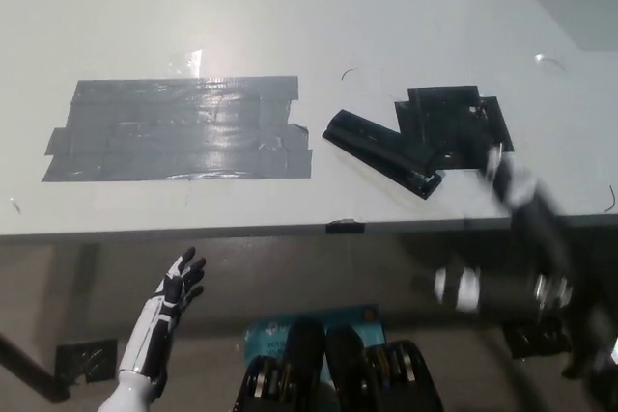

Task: A person hands a stapler to the robot and the robot grabs it with its right hand and places it on the desk infront of it

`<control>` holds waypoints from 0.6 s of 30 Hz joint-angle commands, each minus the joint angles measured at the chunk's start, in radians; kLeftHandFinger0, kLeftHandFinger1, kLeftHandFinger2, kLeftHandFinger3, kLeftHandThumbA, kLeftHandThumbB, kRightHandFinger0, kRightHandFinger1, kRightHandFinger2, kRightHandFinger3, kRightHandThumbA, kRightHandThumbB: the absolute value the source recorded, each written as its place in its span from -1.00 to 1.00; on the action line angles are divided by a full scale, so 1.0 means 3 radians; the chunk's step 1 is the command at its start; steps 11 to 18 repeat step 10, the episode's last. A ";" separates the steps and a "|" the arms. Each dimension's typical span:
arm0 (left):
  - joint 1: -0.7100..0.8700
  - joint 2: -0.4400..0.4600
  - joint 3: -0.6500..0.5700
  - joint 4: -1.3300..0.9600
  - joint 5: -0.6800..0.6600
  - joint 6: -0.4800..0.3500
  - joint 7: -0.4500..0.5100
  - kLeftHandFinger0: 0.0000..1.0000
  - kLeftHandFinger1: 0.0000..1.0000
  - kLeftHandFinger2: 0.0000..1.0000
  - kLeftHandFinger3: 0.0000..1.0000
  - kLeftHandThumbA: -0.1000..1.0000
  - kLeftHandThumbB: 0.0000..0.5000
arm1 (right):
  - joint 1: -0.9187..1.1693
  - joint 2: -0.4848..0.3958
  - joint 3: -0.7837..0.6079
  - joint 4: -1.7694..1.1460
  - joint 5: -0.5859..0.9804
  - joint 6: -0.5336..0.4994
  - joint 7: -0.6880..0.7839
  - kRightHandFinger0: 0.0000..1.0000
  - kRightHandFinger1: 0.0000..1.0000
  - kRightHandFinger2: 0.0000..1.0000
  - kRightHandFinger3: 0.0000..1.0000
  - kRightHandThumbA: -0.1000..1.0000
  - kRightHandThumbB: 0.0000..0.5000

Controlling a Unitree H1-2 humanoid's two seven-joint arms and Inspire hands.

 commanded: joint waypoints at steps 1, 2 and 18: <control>0.0077 0.0003 -0.0017 -0.0039 -0.0115 -0.0193 -0.0090 1.00 1.00 1.00 1.00 1.00 0.99 | 0.0463 0.0233 0.0052 0.0477 0.0222 -0.0648 -0.0223 1.00 1.00 1.00 1.00 1.00 -0.02; 0.0079 -0.0004 -0.0017 -0.0018 -0.0117 -0.0213 -0.0085 1.00 1.00 1.00 1.00 1.00 0.98 | 0.0490 0.0235 0.0061 0.0638 0.0170 -0.0693 -0.0228 1.00 1.00 1.00 1.00 1.00 -0.02; 0.0101 -0.0018 0.0000 -0.0043 -0.0139 -0.0178 -0.0077 1.00 1.00 1.00 1.00 1.00 0.98 | 0.0395 0.0106 0.0194 0.1384 -0.0039 -0.0806 -0.0242 1.00 1.00 1.00 1.00 1.00 0.15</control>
